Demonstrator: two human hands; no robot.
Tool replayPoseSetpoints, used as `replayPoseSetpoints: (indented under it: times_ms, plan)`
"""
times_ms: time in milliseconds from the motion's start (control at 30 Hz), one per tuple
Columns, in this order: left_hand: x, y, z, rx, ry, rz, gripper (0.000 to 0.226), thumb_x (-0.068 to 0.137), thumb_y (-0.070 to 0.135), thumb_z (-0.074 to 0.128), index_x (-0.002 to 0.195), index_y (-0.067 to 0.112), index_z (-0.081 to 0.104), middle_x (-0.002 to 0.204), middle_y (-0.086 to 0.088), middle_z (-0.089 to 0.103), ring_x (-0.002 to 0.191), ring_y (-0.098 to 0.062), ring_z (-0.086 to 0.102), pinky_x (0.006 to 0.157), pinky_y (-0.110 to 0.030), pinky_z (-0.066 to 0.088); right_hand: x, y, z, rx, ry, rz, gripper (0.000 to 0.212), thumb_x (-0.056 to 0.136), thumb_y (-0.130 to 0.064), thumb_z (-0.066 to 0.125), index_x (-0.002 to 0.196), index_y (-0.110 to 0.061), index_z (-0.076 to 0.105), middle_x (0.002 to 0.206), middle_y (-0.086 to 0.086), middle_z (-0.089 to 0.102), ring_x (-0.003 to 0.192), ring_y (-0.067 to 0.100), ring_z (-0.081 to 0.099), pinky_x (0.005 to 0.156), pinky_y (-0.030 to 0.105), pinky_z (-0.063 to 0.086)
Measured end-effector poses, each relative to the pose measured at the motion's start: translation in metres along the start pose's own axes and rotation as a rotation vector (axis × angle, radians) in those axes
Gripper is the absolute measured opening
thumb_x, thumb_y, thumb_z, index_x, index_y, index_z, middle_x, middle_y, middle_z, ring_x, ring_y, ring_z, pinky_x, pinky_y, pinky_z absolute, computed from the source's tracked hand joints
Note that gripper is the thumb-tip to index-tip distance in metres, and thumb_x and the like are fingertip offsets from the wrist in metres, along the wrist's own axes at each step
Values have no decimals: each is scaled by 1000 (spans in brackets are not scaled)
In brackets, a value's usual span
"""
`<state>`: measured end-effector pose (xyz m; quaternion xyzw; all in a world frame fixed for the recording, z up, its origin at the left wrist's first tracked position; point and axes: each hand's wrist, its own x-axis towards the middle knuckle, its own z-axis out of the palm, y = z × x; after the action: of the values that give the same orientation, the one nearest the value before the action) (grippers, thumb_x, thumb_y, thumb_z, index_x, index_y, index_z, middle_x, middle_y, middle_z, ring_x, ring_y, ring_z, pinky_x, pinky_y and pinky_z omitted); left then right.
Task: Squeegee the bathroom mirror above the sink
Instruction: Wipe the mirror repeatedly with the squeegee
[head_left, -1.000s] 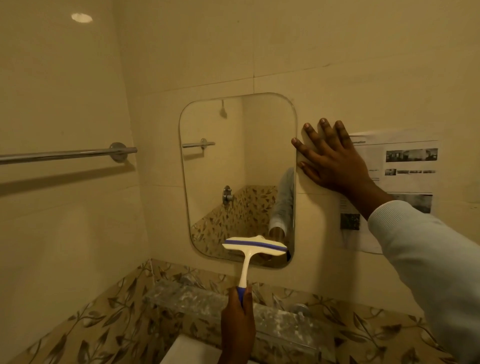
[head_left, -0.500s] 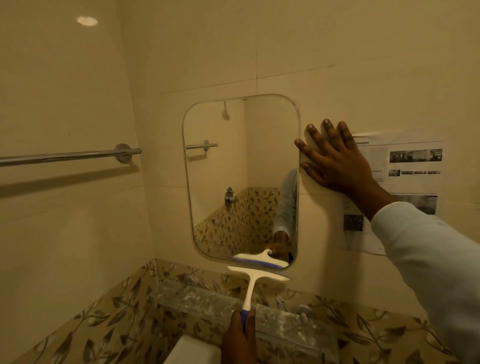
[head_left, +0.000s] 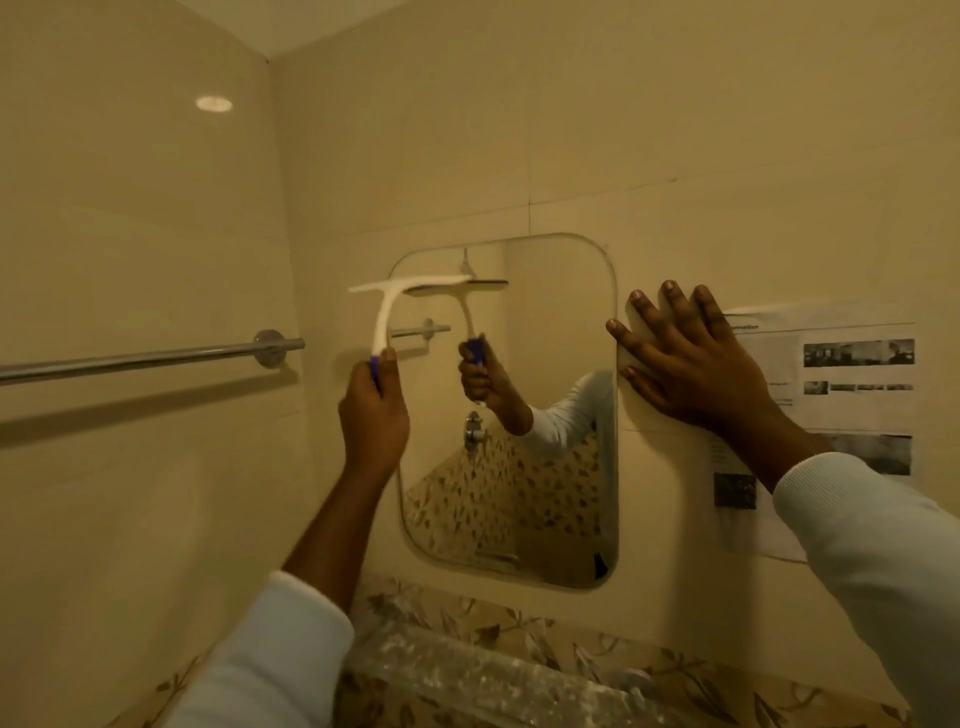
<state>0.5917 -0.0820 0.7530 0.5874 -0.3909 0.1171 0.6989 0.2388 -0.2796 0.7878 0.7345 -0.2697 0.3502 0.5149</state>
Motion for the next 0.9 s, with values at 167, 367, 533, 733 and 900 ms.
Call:
replayPoseSetpoints:
  times_ms: [167, 367, 533, 733, 900]
  plan:
    - [72, 13, 9, 24, -49, 47, 54, 103, 65, 36, 85, 18, 54, 74, -4, 60, 67, -24, 58, 64, -40, 50, 0, 1, 2, -17, -4, -3, 73, 106, -62, 28, 169, -27, 14, 175, 19, 15, 161, 46, 7, 128, 66, 10]
    - [70, -10, 23, 46, -59, 78, 54, 105, 61, 36, 84, 15, 54, 71, -4, 57, 62, -20, 53, 60, -35, 43, 0, 1, 3, -20, 15, -12, 72, 106, -62, 29, 169, -28, 15, 174, 19, 17, 161, 47, 8, 127, 67, 12]
    - [46, -33, 27, 58, -53, 47, 50, 105, 60, 37, 83, 18, 53, 68, -3, 55, 59, -19, 52, 55, -33, 40, 1, 1, 1, -14, 20, -15, 72, 107, -62, 29, 169, -29, 14, 173, 20, 19, 160, 48, 12, 128, 66, 12]
    - [-2, -87, 24, 113, -65, 10, 45, 106, 54, 38, 84, 17, 53, 66, -4, 58, 58, -21, 57, 52, -33, 41, 0, 0, -1, -10, 20, -14, 71, 107, -61, 28, 169, -28, 15, 173, 21, 22, 159, 50, 14, 128, 66, 11]
    - [-52, -134, 13, 131, -90, -23, 44, 105, 52, 39, 81, 18, 52, 64, -5, 56, 57, -23, 57, 52, -37, 42, 1, -1, -4, -4, 12, -7, 71, 107, -61, 27, 169, -28, 14, 172, 21, 22, 159, 50, 15, 128, 66, 11]
